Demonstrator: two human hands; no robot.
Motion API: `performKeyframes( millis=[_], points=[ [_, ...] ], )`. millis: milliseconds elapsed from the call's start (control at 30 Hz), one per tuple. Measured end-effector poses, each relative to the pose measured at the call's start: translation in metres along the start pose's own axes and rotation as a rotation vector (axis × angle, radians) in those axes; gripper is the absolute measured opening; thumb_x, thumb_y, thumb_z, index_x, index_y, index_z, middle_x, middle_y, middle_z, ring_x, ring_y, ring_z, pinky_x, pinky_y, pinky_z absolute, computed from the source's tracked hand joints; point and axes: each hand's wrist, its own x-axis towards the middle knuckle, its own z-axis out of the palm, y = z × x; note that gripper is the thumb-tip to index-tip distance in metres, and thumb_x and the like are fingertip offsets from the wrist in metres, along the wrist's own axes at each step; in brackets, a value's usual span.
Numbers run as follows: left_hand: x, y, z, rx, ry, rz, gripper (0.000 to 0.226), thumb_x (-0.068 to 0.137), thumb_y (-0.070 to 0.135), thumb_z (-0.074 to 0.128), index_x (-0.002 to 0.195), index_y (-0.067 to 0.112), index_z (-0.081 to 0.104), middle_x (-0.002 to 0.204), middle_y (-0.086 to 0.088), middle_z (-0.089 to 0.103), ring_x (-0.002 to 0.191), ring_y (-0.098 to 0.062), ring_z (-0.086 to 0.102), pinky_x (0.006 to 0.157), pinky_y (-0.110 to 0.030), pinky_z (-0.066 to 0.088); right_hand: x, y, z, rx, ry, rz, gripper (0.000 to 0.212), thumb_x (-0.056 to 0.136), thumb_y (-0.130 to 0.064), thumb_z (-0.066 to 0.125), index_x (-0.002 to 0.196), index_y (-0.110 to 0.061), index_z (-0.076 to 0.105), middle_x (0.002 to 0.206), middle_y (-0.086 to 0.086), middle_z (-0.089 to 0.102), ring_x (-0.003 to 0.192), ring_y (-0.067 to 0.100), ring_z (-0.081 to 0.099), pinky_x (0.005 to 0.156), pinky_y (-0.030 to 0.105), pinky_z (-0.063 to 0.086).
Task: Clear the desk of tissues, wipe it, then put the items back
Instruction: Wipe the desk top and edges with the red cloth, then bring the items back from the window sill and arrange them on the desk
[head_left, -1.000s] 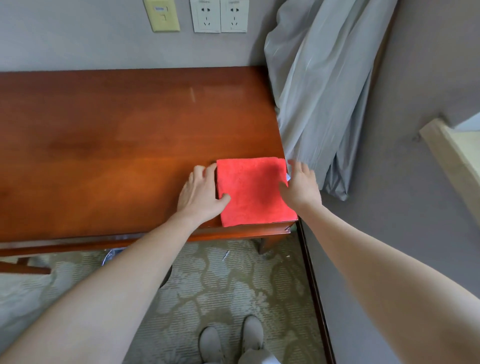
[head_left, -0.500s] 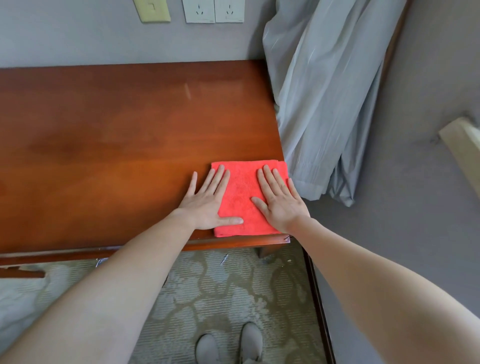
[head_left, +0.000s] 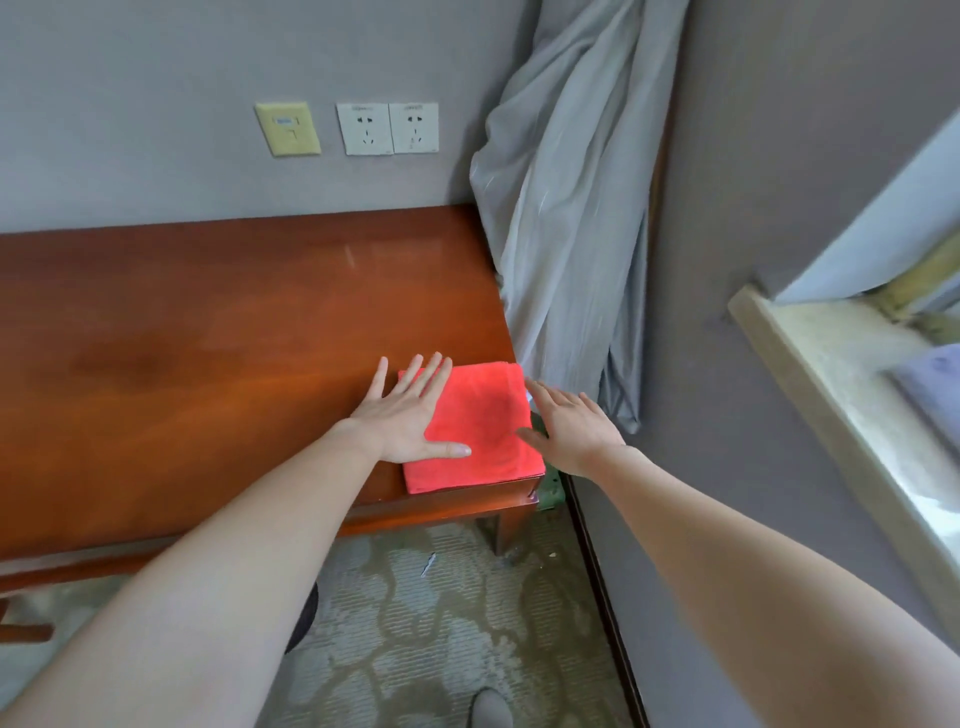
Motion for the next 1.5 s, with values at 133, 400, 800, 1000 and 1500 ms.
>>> performKeyframes(
  millis=[133,400,800,1000,1500],
  points=[
    [-0.010,0.029,-0.030,0.033,0.039,0.115,0.114,0.081,0.083,0.038,0.153,0.020,-0.024,0.161,0.000,-0.025,0.148,-0.018,-0.024,0.118,-0.055,-0.015,-0.046,0.003,-0.026,0.013,0.119,0.101,0.063,0.097,-0.048,0.046,0.151,-0.023,0.026,0.146,0.002,0.047,0.137,0.023,0.039,0.114,0.041,0.028],
    [-0.016,0.105,-0.074,0.097,0.104,0.370,0.107,0.086,0.077,0.041,0.155,0.020,-0.018,0.163,0.005,-0.019,0.149,-0.014,-0.019,0.120,-0.051,-0.012,-0.158,0.022,-0.062,0.028,0.250,0.395,0.045,0.097,-0.042,0.047,0.137,-0.021,0.043,0.129,0.003,0.058,0.126,0.027,0.046,0.097,0.037,0.038],
    [0.009,0.227,-0.117,0.050,0.081,0.626,0.105,0.089,0.067,0.050,0.155,0.020,-0.018,0.163,0.006,-0.017,0.151,-0.012,-0.008,0.123,-0.046,-0.004,-0.253,0.071,-0.091,0.289,0.482,0.856,0.056,0.093,-0.033,0.056,0.144,-0.016,0.040,0.139,0.010,0.054,0.127,0.029,0.051,0.097,0.036,0.044],
    [0.054,0.289,-0.139,0.012,0.023,0.678,0.100,0.095,0.054,0.053,0.155,0.015,-0.018,0.165,-0.001,-0.011,0.152,-0.014,-0.001,0.124,-0.041,0.002,-0.243,0.121,-0.099,0.449,0.614,1.005,0.047,0.091,-0.027,0.059,0.130,-0.004,0.045,0.127,0.018,0.057,0.116,0.034,0.054,0.087,0.034,0.044],
    [0.137,0.384,-0.145,-0.378,-0.136,0.570,0.094,0.093,0.029,0.058,0.154,0.009,-0.011,0.144,-0.011,0.046,0.125,-0.027,0.051,0.103,-0.035,0.042,-0.213,0.185,-0.111,0.721,0.707,1.146,0.044,0.089,-0.023,0.054,0.130,-0.008,0.045,0.118,0.015,0.064,0.108,0.034,0.060,0.084,0.034,0.049]
  ],
)
